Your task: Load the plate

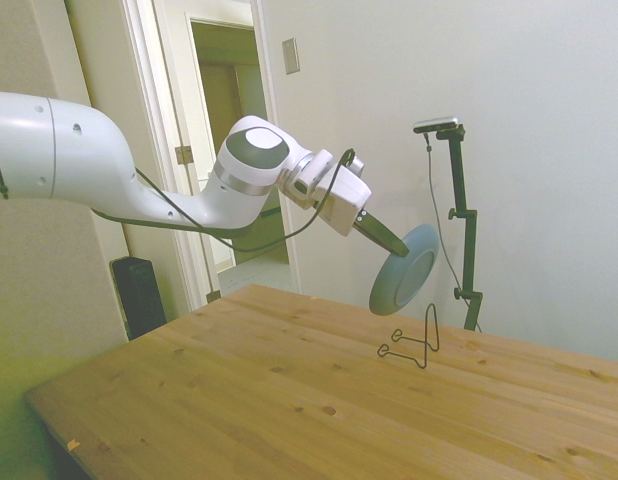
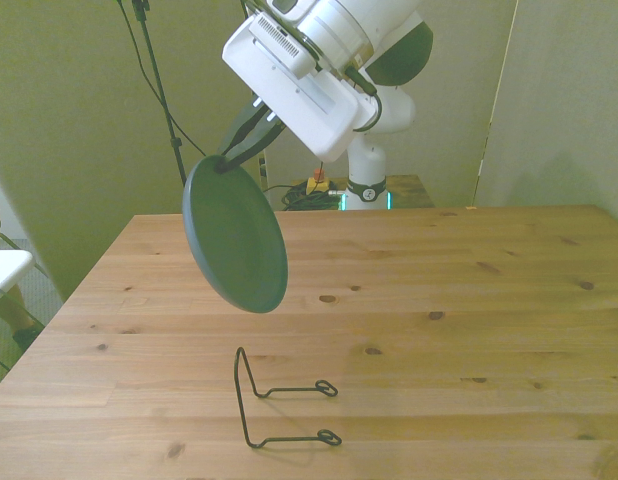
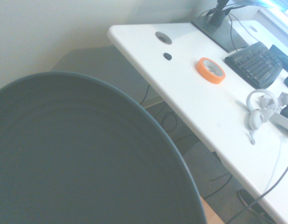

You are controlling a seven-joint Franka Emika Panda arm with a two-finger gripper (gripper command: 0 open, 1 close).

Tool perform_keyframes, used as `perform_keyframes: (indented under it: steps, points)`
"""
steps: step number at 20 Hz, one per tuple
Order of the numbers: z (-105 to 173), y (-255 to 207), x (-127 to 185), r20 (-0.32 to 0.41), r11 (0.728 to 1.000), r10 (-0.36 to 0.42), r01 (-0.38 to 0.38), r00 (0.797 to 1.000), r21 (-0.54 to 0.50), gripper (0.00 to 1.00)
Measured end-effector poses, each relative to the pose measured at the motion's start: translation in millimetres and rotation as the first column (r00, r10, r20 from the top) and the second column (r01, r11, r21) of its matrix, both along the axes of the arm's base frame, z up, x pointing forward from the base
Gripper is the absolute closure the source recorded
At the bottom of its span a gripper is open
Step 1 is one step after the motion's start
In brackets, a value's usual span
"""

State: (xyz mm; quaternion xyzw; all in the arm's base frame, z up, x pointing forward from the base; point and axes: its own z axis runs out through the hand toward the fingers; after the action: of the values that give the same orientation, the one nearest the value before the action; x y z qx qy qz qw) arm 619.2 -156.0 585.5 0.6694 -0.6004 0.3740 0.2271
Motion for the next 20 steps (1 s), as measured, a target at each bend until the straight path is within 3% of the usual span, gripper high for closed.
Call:
perform_keyframes:
  steps: [4,10,20]
  points:
    - [-8.1,15.1,28.2,0.0,0.998,-0.002,0.002,1.0,-0.06,1.0]
    - [-44.1,36.3,65.3,-0.013,0.992,-0.022,0.02,1.0,-0.126,1.0]
    - [-100.5,50.7,92.0,-0.031,0.975,-0.055,0.047,0.998,-0.217,1.0]
